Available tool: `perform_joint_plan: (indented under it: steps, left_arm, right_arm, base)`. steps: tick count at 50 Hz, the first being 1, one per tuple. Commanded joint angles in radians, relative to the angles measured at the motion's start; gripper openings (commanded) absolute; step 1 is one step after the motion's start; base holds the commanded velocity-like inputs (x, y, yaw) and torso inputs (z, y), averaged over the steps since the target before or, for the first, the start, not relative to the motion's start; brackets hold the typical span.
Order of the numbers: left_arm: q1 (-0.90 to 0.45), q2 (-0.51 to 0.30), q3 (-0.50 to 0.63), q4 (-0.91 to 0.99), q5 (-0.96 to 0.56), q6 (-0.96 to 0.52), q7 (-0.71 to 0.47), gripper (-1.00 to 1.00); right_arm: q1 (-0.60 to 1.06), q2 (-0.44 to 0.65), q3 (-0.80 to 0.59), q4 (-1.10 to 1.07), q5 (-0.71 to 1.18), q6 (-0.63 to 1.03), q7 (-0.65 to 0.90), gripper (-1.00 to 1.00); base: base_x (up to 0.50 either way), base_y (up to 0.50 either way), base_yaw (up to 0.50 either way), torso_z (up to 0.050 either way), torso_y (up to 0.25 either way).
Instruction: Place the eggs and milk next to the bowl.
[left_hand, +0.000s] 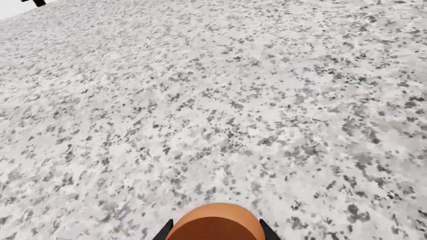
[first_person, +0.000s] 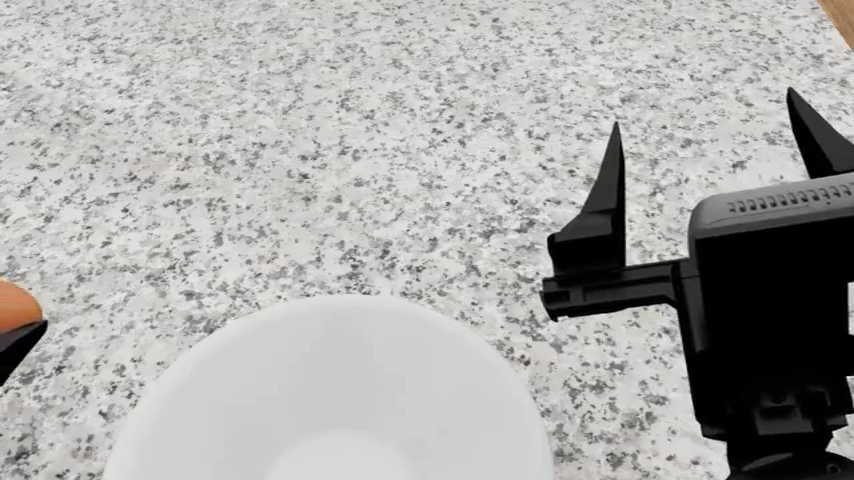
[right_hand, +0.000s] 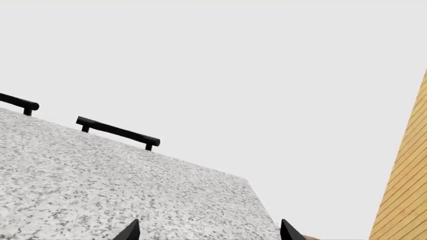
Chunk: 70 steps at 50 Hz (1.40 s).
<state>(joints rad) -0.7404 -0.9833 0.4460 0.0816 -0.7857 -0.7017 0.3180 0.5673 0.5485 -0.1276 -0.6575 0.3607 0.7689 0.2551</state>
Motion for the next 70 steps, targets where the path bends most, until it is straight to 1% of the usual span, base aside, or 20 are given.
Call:
perform_joint_plan:
  steps: [1, 14, 23, 33, 57, 70]
  left_arm:
    - [0.005, 0.0, 0.028, 0.028, 0.08, 0.058, 0.058, -1.0]
    - [-0.027, 0.016, 0.086, 0.037, 0.148, 0.066, 0.089, -1.0]
    - [-0.051, 0.036, 0.116, 0.02, 0.191, 0.103, 0.126, -1.0]
    - [-0.058, 0.029, 0.16, 0.021, 0.25, 0.135, 0.162, -1.0]
    - [-0.069, 0.058, 0.175, 0.035, 0.254, 0.195, 0.213, -1.0]
    - [-0.062, 0.049, 0.195, 0.042, 0.277, 0.228, 0.243, -1.0]
  right_arm:
    - [-0.017, -0.012, 0.028, -0.025, -0.02, 0.006, -0.014, 1.0]
    - [-0.035, -0.007, 0.042, -0.033, -0.014, 0.002, -0.01, 1.0]
    - [-0.03, -0.001, 0.049, -0.048, -0.006, 0.02, -0.005, 1.0]
    - [-0.034, 0.001, 0.049, -0.049, -0.008, 0.016, -0.002, 1.0]
    - [-0.048, 0.005, 0.058, -0.051, -0.001, 0.009, 0.002, 1.0]
    - [-0.04, 0.009, 0.059, -0.054, 0.003, 0.016, 0.005, 1.0]
  base:
    - [0.0, 0.0, 0.0, 0.0, 0.0]
    - [0.0, 0.0, 0.0, 0.0, 0.0]
    - [0.0, 0.0, 0.0, 0.0, 0.0]
    - [0.0, 0.0, 0.0, 0.0, 0.0]
    - [0.0, 0.0, 0.0, 0.0, 0.0]
    - [0.0, 0.0, 0.0, 0.0, 0.0]
